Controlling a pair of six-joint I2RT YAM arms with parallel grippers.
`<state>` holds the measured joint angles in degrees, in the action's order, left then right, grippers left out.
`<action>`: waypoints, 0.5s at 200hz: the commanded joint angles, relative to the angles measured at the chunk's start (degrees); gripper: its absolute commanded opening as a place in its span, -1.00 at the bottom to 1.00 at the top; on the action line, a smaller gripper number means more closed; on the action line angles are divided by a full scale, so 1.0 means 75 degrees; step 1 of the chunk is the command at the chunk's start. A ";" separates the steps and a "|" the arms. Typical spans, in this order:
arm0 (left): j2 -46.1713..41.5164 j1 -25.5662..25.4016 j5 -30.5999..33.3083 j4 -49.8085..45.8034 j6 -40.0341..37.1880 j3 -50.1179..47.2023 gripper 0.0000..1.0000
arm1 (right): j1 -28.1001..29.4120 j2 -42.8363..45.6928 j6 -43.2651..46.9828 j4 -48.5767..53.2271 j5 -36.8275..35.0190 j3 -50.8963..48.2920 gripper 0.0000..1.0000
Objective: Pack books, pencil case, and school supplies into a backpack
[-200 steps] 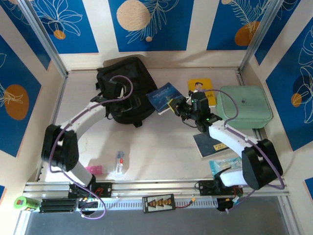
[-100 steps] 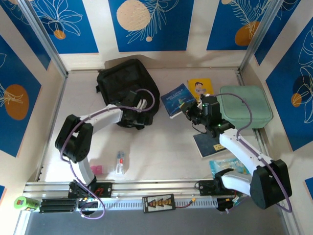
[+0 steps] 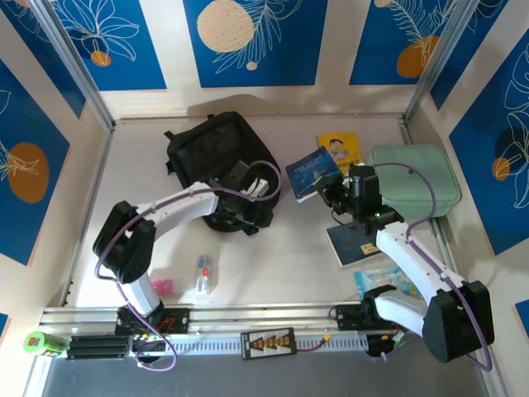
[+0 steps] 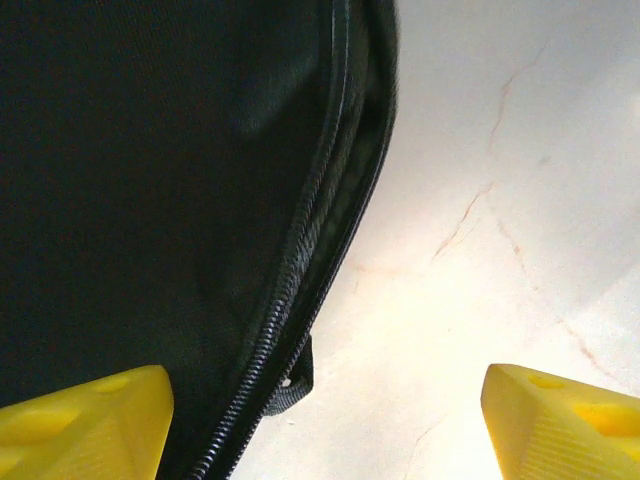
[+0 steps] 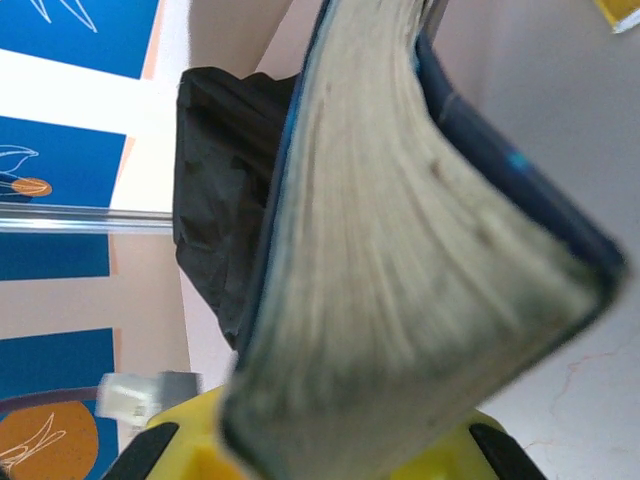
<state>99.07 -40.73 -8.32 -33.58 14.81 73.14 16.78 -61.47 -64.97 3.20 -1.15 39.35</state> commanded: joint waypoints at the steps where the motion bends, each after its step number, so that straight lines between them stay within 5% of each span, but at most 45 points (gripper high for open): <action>1: -0.0104 0.0163 0.0308 -0.0859 -0.1000 0.0790 0.60 | -0.0086 0.0320 0.0084 -0.0239 -0.0080 -0.0071 -0.97; 54: 0.1407 0.0450 -0.0334 -0.1451 -0.1364 0.2435 0.10 | -0.0141 0.0450 0.0049 -0.0188 -0.0032 -0.0187 -0.97; 100: 0.2378 0.0461 -0.0641 -0.2116 -0.1684 0.3554 0.02 | -0.0148 0.0380 0.0026 -0.0204 0.0122 -0.0187 -0.97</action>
<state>114.91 -37.60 -10.59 -44.27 4.75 95.68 15.92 -60.05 -64.99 4.32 -1.13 37.76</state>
